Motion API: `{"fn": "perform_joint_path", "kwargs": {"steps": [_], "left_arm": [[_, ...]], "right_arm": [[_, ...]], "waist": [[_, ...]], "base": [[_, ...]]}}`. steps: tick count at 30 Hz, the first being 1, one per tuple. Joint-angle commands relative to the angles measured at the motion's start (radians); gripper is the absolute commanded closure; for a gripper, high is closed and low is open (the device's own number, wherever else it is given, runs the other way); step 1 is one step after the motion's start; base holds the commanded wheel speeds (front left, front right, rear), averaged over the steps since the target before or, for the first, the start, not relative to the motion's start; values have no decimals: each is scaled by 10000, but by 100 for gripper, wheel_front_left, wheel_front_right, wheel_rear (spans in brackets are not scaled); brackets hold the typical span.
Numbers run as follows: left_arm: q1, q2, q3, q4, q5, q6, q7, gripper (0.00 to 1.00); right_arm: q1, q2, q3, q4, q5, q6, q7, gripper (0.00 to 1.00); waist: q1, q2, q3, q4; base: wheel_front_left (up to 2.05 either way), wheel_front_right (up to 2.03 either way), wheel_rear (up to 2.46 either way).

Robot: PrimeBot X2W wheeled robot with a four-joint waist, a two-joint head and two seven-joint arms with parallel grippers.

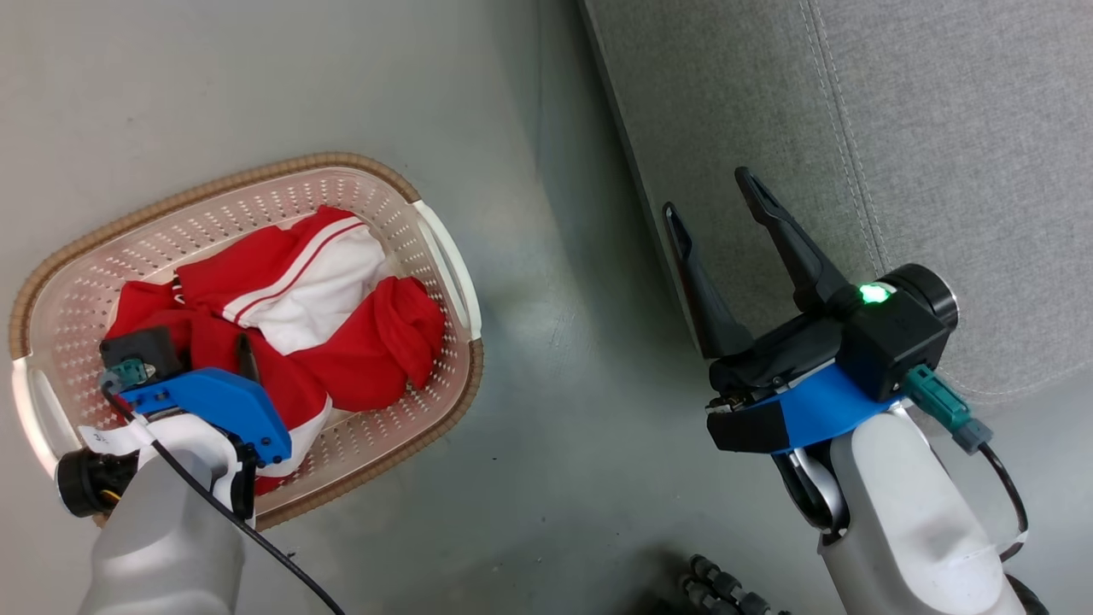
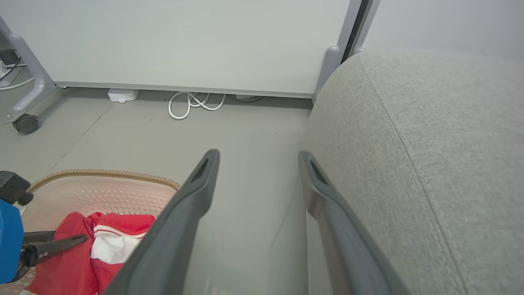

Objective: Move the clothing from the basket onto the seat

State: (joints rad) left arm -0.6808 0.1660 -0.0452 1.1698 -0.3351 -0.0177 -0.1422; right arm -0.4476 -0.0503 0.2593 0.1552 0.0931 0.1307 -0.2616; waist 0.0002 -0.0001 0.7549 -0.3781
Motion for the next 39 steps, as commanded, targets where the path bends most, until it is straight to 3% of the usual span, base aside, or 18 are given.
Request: {"fn": "perform_joint_path", "kwargs": {"steps": [1,3,5,16,24,39], "left_arm": [[-183,118,24,64,-47,26,-14,0],[-244,124,-6,158,-76,16,33,0],[-292,122,-29,246,-79,-8,38,100],[-519,228,-184,588,-191,-316,-47,100],[-254,-49,-383,792,-208,-539,-333,100],[567,-1065,-2191,394,294,-1137,-1174,100]], "right_arm": [[-125,-2,37,-43,66,1,-49,0],[-114,-2,59,-50,101,1,-49,0],[-111,-2,52,-33,130,1,-49,0],[-152,-2,18,56,155,1,-50,0],[-49,-4,-154,213,35,1,-50,0],[929,-13,-681,1157,-507,1,-44,0]], "waist": [[-2,1,66,-59],[-2,1,105,-87],[-2,1,117,-99],[-2,1,6,-42],[-2,1,-798,315],[-2,1,-4304,1987]], "base": [[0,0,0],[0,0,0],[0,0,0],[0,0,0],[0,0,0],[0,0,0]]}}
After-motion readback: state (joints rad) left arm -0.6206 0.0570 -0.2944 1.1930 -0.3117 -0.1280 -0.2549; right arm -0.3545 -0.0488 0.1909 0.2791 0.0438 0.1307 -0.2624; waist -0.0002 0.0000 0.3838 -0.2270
